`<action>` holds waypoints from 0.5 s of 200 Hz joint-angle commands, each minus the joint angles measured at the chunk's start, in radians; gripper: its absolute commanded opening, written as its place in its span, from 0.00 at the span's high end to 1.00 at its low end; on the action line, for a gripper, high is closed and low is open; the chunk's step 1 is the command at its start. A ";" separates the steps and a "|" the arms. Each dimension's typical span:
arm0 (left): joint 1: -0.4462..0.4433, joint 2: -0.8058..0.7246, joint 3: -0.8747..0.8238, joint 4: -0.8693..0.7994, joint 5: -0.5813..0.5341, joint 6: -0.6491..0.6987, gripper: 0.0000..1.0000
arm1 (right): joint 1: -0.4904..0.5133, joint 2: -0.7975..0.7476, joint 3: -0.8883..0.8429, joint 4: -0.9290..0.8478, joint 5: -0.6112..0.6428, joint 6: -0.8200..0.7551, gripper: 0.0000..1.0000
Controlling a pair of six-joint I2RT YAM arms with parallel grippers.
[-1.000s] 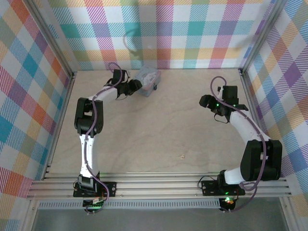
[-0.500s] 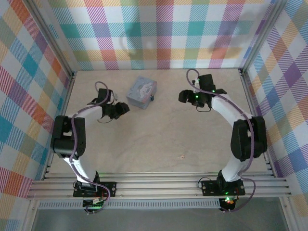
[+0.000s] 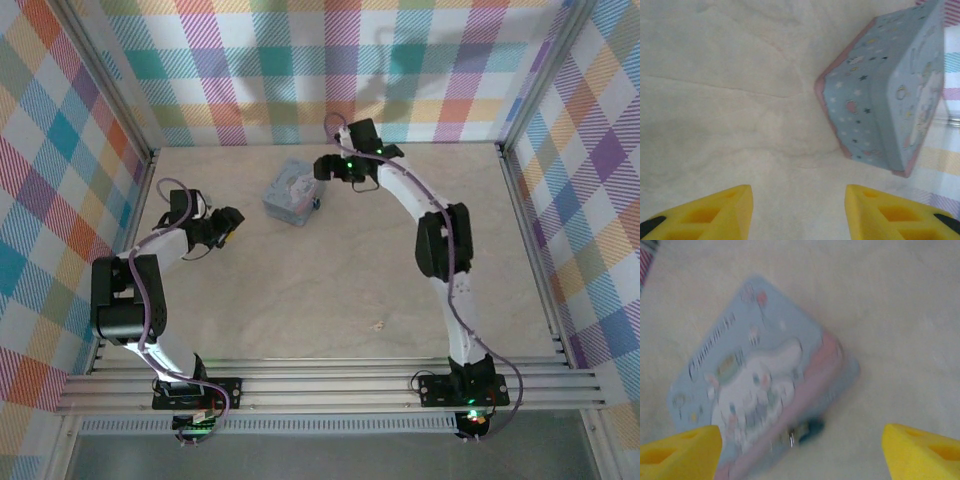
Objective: Unlock a padlock with a key
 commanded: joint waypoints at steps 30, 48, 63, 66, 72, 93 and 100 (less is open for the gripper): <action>-0.059 0.073 0.044 0.075 0.067 -0.072 0.49 | -0.005 0.267 0.368 -0.025 -0.048 0.034 0.17; -0.087 0.116 0.075 0.086 0.074 -0.090 0.49 | -0.006 0.267 0.325 0.050 -0.086 0.025 0.17; -0.103 0.146 0.102 0.097 0.077 -0.101 0.50 | -0.004 0.272 0.322 0.076 -0.169 -0.004 0.20; -0.105 0.152 0.109 0.096 0.079 -0.102 0.50 | -0.004 0.272 0.322 0.076 -0.184 -0.006 0.21; -0.107 0.161 0.120 0.093 0.080 -0.103 0.50 | -0.004 0.273 0.321 0.076 -0.210 -0.011 0.24; -0.108 0.189 0.169 0.057 0.076 -0.078 0.50 | -0.003 0.263 0.302 0.046 -0.268 -0.025 0.40; -0.107 0.197 0.190 0.025 0.067 -0.061 0.50 | -0.003 0.255 0.284 0.033 -0.291 -0.029 0.48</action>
